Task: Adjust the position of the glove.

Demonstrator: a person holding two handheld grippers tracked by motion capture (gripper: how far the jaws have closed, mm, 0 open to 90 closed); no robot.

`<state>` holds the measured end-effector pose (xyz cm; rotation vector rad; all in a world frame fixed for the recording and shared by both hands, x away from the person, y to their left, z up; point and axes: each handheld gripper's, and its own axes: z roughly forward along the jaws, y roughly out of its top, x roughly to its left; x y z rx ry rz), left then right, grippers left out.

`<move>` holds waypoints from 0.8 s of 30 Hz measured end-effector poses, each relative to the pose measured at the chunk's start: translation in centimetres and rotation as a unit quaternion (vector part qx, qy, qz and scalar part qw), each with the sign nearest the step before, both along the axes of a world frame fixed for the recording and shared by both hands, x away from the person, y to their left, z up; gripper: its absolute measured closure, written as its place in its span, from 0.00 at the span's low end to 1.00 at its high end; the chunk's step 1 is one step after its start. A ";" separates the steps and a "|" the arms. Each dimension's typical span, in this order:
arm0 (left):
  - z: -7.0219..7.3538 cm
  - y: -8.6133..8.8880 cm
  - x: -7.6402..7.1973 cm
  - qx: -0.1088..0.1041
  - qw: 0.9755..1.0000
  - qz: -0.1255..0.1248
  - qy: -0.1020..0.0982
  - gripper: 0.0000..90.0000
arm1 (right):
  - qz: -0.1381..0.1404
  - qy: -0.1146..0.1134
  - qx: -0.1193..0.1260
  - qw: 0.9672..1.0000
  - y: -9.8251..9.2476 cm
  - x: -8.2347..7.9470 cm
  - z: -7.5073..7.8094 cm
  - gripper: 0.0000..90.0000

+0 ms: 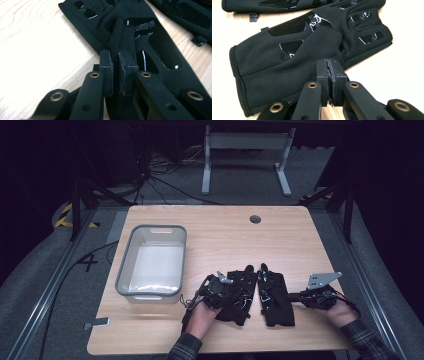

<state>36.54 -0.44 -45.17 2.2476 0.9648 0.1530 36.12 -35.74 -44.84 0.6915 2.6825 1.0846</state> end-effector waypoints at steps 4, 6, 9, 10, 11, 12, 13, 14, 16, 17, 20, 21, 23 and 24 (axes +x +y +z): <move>0.4 0.0 -0.1 -0.017 1.000 0.000 -0.004 0.93 | 0.001 0.004 -0.004 1.000 0.1 0.0 -0.2 0.98; 0.7 0.0 -0.2 -0.033 0.999 0.002 -0.006 0.93 | 0.004 0.006 -0.005 1.000 0.2 0.1 -0.2 0.98; 1.3 -0.1 -0.2 -0.046 0.999 0.002 -0.015 0.93 | 0.006 0.007 -0.003 1.000 0.4 0.1 -0.4 0.99; 1.5 -0.2 -0.2 -0.048 0.999 0.002 -0.020 0.93 | 0.007 0.007 -0.003 1.000 0.4 0.1 -0.4 0.99; 1.7 -0.3 -0.3 -0.051 0.998 0.001 -0.023 0.94 | 0.007 0.006 -0.003 1.000 0.4 0.1 -0.3 0.99; 1.9 -0.3 -0.3 -0.057 0.998 0.002 -0.028 0.94 | 0.007 0.006 -0.004 1.000 0.5 0.1 -0.3 0.99; 2.0 -0.3 -0.3 -0.062 0.998 0.003 -0.028 0.94 | 0.007 0.007 -0.003 1.000 0.5 0.2 -0.3 0.99; 2.1 -0.3 -0.2 -0.064 0.998 -0.001 -0.029 0.94 | 0.007 0.007 -0.003 1.000 0.5 0.2 -0.3 0.99; 2.5 -0.5 -0.1 -0.068 0.997 0.000 -0.037 0.94 | 0.008 0.008 -0.004 1.000 0.5 0.2 -0.3 0.99; 2.6 -0.6 0.0 -0.068 0.997 -0.003 -0.037 0.94 | 0.008 0.008 -0.001 1.000 0.6 0.2 -0.4 0.99; 2.9 -0.8 0.2 -0.069 0.997 -0.010 -0.041 0.94 | 0.011 0.007 -0.001 1.000 1.0 0.3 -0.4 0.99; 3.0 -0.9 0.3 -0.072 0.997 -0.011 -0.040 0.94 | 0.013 0.006 0.001 1.000 1.1 0.3 -0.4 0.99; 3.1 -1.1 0.4 -0.080 0.996 -0.013 -0.042 0.94 | 0.014 0.009 0.005 1.000 1.3 0.5 -0.4 0.99; 3.2 -1.1 0.4 -0.080 0.996 -0.016 -0.041 0.94 | 0.013 0.009 0.006 1.000 1.3 0.6 -0.4 0.99</move>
